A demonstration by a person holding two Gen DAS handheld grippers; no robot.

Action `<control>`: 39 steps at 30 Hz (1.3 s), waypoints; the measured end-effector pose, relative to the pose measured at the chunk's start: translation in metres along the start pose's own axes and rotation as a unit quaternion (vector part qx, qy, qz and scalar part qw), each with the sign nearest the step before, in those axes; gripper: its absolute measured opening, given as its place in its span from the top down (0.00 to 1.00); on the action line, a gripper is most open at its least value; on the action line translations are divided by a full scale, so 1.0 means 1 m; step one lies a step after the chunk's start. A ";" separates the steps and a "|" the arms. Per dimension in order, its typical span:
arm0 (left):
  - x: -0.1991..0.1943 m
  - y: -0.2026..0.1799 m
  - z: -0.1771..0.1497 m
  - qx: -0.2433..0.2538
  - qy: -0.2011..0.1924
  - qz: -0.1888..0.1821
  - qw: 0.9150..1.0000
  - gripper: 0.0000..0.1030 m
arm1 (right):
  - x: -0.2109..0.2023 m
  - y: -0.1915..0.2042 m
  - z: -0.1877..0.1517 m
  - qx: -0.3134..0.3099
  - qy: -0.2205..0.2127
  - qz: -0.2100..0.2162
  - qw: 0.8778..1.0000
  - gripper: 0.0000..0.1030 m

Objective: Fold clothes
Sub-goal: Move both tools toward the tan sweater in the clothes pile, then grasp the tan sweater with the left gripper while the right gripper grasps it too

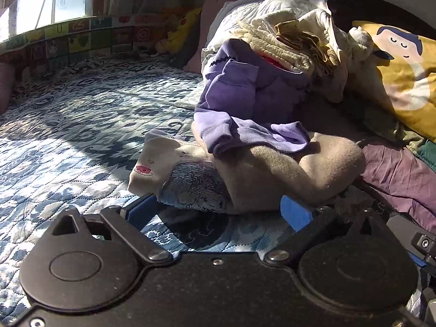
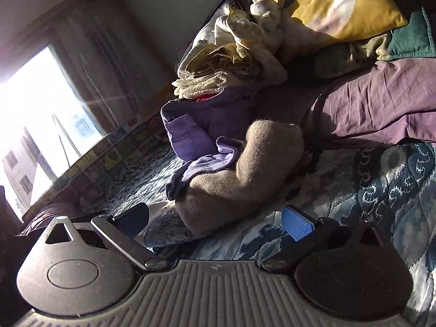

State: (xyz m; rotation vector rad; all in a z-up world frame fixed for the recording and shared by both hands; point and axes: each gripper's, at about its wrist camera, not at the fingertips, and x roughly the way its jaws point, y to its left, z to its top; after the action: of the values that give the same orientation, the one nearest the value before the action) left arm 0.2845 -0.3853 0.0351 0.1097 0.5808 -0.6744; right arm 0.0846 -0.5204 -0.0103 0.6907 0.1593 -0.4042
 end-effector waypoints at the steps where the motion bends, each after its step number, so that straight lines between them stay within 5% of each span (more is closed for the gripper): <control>1: 0.008 -0.003 0.002 -0.003 -0.001 -0.007 1.000 0.07 | 0.000 -0.002 0.000 0.004 -0.005 -0.003 1.000 0.00; 14: 0.121 -0.025 0.005 -0.011 0.047 -0.009 0.999 0.39 | 0.000 -0.016 0.003 0.037 -0.028 -0.030 0.998 0.00; 17: 0.133 -0.030 0.002 -0.007 0.055 -0.004 0.998 0.52 | 0.000 -0.016 0.003 0.035 -0.028 -0.029 0.999 0.00; 19: 0.129 -0.035 0.003 0.003 0.048 0.002 0.999 0.76 | 0.002 -0.013 0.002 0.026 -0.024 -0.037 0.999 0.00; 22: 0.117 -0.038 0.005 0.002 0.040 -0.007 0.999 0.87 | 0.004 -0.013 0.000 0.023 -0.021 -0.038 0.999 0.00; 27: 0.075 -0.038 0.016 0.006 -0.003 -0.009 1.000 0.91 | 0.001 -0.005 -0.003 0.015 -0.017 -0.023 0.999 0.00; 32: 0.015 -0.023 0.060 0.002 -0.070 -0.014 0.997 0.93 | -0.008 0.023 -0.014 -0.008 0.004 0.060 0.998 0.00; 39: -0.085 0.015 0.101 0.009 -0.157 0.016 0.987 0.94 | -0.018 0.082 -0.041 -0.076 0.063 0.194 0.976 0.00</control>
State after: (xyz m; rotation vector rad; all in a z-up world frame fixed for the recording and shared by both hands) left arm 0.2879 -0.3547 0.1638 0.0282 0.2692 -0.6506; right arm 0.1012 -0.4312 0.0111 0.5795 0.1686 0.0264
